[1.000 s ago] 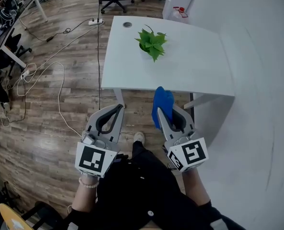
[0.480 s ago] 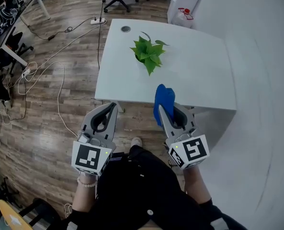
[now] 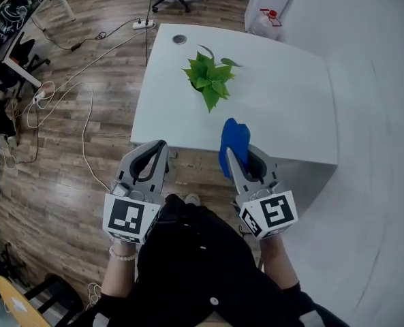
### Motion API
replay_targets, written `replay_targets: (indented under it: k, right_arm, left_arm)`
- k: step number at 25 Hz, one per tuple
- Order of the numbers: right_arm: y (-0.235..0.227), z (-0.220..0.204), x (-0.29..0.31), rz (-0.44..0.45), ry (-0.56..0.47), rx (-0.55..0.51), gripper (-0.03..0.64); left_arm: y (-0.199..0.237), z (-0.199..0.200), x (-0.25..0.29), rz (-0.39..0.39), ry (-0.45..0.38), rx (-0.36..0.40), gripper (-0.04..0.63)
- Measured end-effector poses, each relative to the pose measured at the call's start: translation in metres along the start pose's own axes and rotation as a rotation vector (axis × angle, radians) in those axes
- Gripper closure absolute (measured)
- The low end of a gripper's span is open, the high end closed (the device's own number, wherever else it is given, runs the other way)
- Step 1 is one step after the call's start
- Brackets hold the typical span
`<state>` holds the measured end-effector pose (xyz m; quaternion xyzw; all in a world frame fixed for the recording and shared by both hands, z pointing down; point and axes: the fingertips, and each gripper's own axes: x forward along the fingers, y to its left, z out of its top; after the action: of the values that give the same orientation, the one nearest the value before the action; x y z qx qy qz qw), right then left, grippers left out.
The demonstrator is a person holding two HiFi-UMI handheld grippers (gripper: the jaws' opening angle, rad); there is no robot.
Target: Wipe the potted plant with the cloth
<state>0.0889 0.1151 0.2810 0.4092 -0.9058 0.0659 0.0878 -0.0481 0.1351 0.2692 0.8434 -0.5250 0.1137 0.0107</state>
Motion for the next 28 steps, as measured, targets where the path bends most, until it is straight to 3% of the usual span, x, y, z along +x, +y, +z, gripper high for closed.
replay_targets:
  k: [8, 21, 28]
  right_arm:
    - [-0.016, -0.008, 0.004, -0.023, 0.01, 0.033, 0.529]
    - [-0.061, -0.015, 0.032, -0.141, 0.064, 0.069, 0.529]
    - [-0.081, -0.011, 0.07, -0.174, 0.104, 0.081, 0.529]
  left_arm:
    - [0.004, -0.008, 0.024, -0.015, 0.037, 0.002, 0.581]
    - [0.038, -0.034, 0.096, -0.078, 0.116, -0.017, 0.581]
    - [0.068, -0.057, 0.145, -0.142, 0.214, -0.128, 0.581]
